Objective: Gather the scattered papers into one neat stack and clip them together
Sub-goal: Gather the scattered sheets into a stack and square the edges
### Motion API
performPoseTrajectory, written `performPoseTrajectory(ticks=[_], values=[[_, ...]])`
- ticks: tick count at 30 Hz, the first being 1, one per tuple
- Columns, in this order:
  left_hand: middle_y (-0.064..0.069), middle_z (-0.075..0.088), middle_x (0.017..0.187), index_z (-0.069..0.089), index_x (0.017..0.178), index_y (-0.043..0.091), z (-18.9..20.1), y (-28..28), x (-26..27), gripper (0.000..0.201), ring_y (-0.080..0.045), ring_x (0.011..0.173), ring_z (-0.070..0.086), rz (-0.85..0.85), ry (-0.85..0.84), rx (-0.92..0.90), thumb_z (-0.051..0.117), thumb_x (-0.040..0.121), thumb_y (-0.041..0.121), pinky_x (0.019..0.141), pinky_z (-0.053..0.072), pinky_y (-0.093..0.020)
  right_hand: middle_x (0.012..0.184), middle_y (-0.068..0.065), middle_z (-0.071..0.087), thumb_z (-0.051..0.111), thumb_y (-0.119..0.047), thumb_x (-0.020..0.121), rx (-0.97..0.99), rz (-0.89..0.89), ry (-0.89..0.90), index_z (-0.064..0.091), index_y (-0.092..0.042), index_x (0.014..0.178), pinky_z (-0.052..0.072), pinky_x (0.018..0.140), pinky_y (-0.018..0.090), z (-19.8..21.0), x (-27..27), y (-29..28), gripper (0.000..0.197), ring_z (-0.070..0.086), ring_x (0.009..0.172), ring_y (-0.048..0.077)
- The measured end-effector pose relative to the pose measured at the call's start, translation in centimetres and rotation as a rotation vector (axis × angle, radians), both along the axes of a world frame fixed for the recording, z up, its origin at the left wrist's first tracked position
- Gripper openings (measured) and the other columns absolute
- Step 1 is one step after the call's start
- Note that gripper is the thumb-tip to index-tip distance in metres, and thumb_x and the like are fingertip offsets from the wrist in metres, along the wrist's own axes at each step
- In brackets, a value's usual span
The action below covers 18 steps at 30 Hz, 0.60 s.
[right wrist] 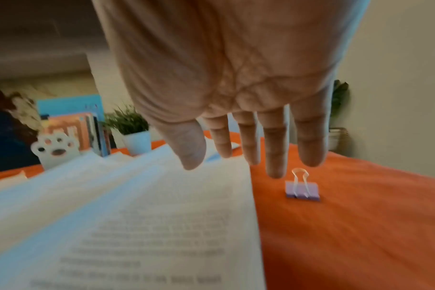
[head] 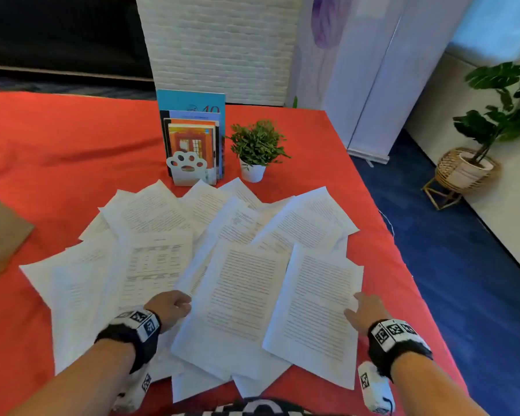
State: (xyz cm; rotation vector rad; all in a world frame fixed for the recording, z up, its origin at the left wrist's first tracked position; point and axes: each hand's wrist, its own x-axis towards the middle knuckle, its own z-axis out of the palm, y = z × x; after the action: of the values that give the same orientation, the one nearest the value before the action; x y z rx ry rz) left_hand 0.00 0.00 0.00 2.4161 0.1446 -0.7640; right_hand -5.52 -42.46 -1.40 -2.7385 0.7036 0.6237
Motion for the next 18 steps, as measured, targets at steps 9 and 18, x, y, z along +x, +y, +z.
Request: performPoseTrajectory(ticks=[9, 18], values=[[-0.007, 0.057, 0.131, 0.066, 0.113, 0.017, -2.7, -3.3, -2.0, 0.027, -0.024, 0.120, 0.053, 0.064, -0.014, -0.077, 0.062, 0.086, 0.014, 0.092, 0.034, -0.018, 0.133, 0.012, 0.040, 0.047, -0.005, 0.090, 0.158, -0.096, -0.062, 0.048, -0.011, 0.130, 0.047, 0.092, 0.028, -1.5, -1.4, 1.5, 0.041, 0.054, 0.108, 0.024], [-0.019, 0.038, 0.149, 0.020, 0.150, 0.023, 0.3, 0.8, -0.8, 0.077, -0.035, 0.136, 0.038, 0.466, -0.280, -0.118, 0.056, 0.086, -0.002, 0.111, 0.030, -0.043, 0.107, 0.008, 0.055, 0.047, 0.004, 0.087, 0.469, -0.345, -0.592, 0.033, -0.019, 0.141, 0.040, 0.090, 0.031, 2.8, 3.4, 1.9, 0.061, 0.053, 0.103, 0.027]])
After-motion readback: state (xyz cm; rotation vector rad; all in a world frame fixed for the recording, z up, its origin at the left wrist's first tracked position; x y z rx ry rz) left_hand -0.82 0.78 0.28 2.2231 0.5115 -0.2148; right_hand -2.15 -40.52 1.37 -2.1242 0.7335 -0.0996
